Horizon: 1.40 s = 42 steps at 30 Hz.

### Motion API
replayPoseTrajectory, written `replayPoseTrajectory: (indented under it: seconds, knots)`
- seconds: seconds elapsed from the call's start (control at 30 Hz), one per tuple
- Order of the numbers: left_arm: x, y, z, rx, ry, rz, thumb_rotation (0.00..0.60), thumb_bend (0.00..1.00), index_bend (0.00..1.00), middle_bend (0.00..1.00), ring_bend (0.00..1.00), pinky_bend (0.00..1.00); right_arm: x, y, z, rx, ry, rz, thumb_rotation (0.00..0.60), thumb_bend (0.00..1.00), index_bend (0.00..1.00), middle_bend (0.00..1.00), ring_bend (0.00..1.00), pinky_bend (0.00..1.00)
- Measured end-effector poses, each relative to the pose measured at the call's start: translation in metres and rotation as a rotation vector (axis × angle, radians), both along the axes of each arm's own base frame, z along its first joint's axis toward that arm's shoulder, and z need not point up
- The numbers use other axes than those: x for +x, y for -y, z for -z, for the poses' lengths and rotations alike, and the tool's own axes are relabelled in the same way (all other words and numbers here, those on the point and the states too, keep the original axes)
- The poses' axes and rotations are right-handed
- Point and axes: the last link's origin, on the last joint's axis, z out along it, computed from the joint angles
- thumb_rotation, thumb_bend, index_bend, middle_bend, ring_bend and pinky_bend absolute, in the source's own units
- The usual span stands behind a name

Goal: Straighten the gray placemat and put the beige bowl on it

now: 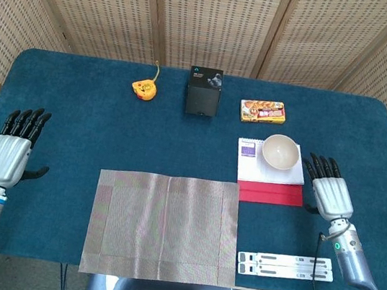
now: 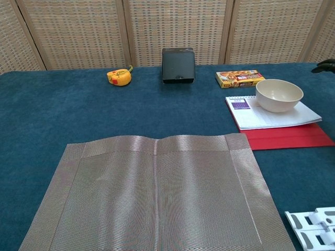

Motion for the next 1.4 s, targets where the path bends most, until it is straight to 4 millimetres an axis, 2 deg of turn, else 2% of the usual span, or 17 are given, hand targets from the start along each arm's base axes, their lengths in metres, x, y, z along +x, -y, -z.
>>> replayPoseTrajectory:
  seconds: [0.17,0.33,0.57,0.77,0.93,1.23,1.4]
  knots:
    - [-0.003,-0.001,-0.004,0.006,0.007,-0.006,0.6,0.0,0.0,0.0,0.0,0.0,0.004,0.027,0.016,0.021,-0.058,0.005,0.6,0.0,0.14,0.0,0.0,0.0]
    - [-0.005,-0.002,-0.006,0.012,0.015,-0.013,0.6,0.0,0.0,0.0,0.0,0.0,0.006,0.045,0.03,0.032,-0.08,0.022,0.6,0.04,0.23,0.0,0.0,0.0]
    - [-0.006,-0.006,-0.004,0.006,0.012,-0.026,0.6,0.0,0.0,0.0,0.0,0.0,0.013,0.063,0.046,0.034,-0.059,0.012,0.6,0.35,0.4,0.0,0.0,0.0]
    - [-0.005,-0.006,-0.001,-0.004,0.008,-0.027,0.6,0.0,0.0,0.0,0.0,0.0,0.017,0.077,0.06,0.042,-0.056,0.004,0.6,0.52,0.57,0.0,0.0,0.0]
    - [-0.005,-0.008,0.001,-0.009,0.009,-0.028,0.6,0.0,0.0,0.0,0.0,0.0,0.021,0.081,0.068,0.037,-0.055,-0.02,0.6,0.58,0.71,0.0,0.0,0.0]
    - [-0.005,-0.008,0.0,-0.015,0.021,-0.027,0.6,0.0,0.0,0.0,0.0,0.0,0.031,0.074,0.064,-0.003,0.017,-0.124,0.6,0.59,0.73,0.0,0.0,0.0]
    - [-0.005,-0.008,0.001,-0.028,0.025,-0.022,0.6,0.0,0.0,0.0,0.0,0.0,0.044,0.06,0.057,0.022,0.052,-0.23,0.6,0.59,0.73,0.0,0.0,0.0]
